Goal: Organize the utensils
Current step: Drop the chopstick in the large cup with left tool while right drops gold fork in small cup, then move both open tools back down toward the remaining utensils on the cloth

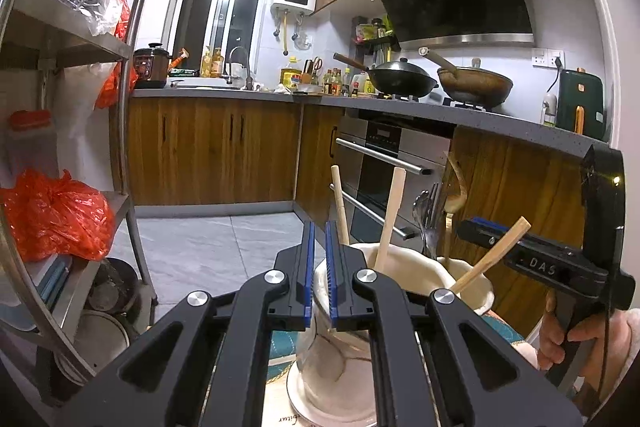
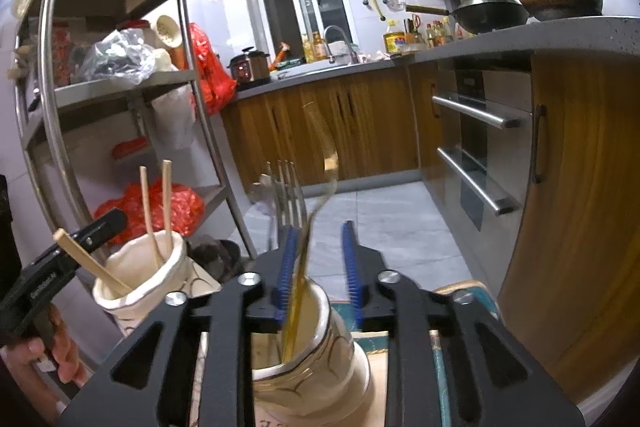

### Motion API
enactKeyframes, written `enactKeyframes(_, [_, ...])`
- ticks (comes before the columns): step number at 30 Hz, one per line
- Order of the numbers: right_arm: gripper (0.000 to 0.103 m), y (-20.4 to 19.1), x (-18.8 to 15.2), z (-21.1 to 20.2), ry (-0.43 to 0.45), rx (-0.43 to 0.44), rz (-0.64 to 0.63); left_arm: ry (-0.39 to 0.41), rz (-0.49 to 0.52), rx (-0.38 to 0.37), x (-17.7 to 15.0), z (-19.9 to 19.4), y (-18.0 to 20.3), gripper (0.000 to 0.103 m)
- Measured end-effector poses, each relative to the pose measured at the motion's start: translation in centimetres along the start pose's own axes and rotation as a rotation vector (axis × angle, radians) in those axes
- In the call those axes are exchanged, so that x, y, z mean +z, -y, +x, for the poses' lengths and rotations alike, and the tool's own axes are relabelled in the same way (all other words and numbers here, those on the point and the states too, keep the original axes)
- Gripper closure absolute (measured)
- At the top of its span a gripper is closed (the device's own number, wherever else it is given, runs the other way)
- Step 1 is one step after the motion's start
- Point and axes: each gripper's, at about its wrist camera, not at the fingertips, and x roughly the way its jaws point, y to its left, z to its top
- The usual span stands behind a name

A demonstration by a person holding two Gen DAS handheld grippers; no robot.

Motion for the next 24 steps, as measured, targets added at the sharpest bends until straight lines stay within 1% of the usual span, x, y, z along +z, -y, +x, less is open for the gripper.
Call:
enactKeyframes(2, [0.066,-0.2,0.2,-0.7,0.008,0.001,0.000,0.000,0.012,0.007,0.0,-0.5,0.2,0.096])
enactKeyframes(3, [0.057,-0.2,0.2,-1.0,0.009,0.003,0.001,-0.002,0.020,0.010,0.0,-0.8,0.3,0.093])
enactKeyframes(4, [0.049,-0.2,0.3,-1.6,0.011,0.005,0.004,-0.001,0.026,0.012,0.0,-1.1,0.3,0.082])
enactKeyframes(5, [0.045,-0.2,0.4,-2.2,0.019,0.008,0.007,0.003,0.033,0.018,0.0,-1.6,0.4,0.067])
enactKeyframes(6, [0.036,-0.2,0.5,-3.0,0.028,0.012,0.008,0.011,0.037,0.022,-0.1,-2.1,0.4,0.062])
enactKeyframes(7, [0.027,-0.2,0.6,-3.7,0.033,0.014,0.006,0.015,0.039,0.022,-0.1,-2.5,0.4,0.053])
enactKeyframes(8, [0.022,-0.2,0.6,-4.3,0.036,0.014,0.002,0.017,0.041,0.023,-0.1,-3.1,0.5,0.045])
enactKeyframes(9, [0.015,-0.2,0.6,-5.2,0.040,0.012,-0.002,0.016,0.041,0.028,-0.1,-3.5,0.5,0.041])
enactKeyframes(10, [0.008,-0.2,0.6,-5.6,0.042,0.010,-0.005,0.012,0.038,0.030,-0.2,-3.9,0.5,0.030])
enactKeyframes(11, [0.008,-0.2,0.6,-6.4,0.042,0.005,-0.010,0.005,0.034,0.032,-0.2,-4.4,0.4,0.020])
enactKeyframes(12, [0.007,-0.2,0.6,-7.1,0.040,0.000,-0.018,0.001,0.030,0.032,-0.2,-4.7,0.4,0.016])
enactKeyframes(13, [0.006,-0.2,0.5,-7.4,0.035,-0.007,-0.024,-0.007,0.020,0.031,-0.3,-5.2,0.3,0.009])
enactKeyframes(14, [0.005,-0.2,0.4,-8.0,0.027,-0.021,-0.033,-0.015,0.011,0.032,-0.3,-5.5,0.2,0.005])
enactKeyframes(18, [0.005,-0.1,-0.3,-9.7,0.008,-0.051,-0.048,-0.047,-0.016,0.040,-0.5,-6.8,0.0,0.006])
enactKeyframes(24, [0.005,-0.2,-1.9,-11.6,-0.051,-0.057,-0.070,-0.116,0.025,0.069,-1.7,-8.5,0.7,0.006])
